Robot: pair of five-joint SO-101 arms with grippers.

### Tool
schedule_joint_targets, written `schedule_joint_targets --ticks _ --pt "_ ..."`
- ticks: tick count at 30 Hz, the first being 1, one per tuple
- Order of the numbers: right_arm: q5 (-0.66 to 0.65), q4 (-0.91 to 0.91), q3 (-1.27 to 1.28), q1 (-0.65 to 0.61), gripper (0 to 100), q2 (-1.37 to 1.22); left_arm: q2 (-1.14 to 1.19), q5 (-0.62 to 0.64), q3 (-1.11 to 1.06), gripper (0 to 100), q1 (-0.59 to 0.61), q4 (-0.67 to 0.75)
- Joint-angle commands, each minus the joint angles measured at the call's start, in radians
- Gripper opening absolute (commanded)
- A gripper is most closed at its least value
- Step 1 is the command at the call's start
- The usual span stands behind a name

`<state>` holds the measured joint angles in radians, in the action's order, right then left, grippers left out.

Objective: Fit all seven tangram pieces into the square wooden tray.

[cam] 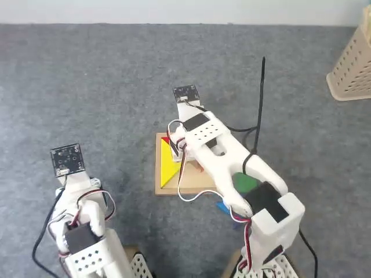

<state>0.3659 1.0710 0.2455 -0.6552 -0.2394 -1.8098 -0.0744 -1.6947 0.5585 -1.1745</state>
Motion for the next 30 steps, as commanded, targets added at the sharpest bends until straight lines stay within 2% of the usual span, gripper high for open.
schedule_joint_targets --ticks 1,6,10,18,21,23,27,30 --pt "0.012 -0.004 -0.054 -0.004 19.1 0.018 -0.008 0.015 0.008 1 -0.003 -0.006" --pt "0.008 -0.004 -0.057 -0.004 20.6 0.019 -0.008 0.015 0.008 1 -0.003 -0.006" --pt "-0.055 -0.004 -0.057 -0.004 20.6 0.039 -0.008 0.015 0.008 1 -0.003 -0.006" --pt "-0.063 0.016 0.048 -0.004 20.5 0.306 -0.008 0.015 0.008 1 -0.003 -0.006" --pt "-0.126 -0.010 0.115 -0.004 20.3 0.381 -0.008 0.015 0.008 1 -0.003 -0.006" --pt "-0.164 -0.062 0.175 -0.004 16.1 0.395 -0.008 0.015 0.008 1 -0.003 -0.006" --pt "-0.288 -0.122 0.281 0.021 0.0 0.409 -0.008 0.015 0.008 1 -0.003 -0.006" --pt "-0.367 -0.033 0.290 0.108 0.7 0.447 -0.008 0.015 0.008 1 -0.003 -0.006"
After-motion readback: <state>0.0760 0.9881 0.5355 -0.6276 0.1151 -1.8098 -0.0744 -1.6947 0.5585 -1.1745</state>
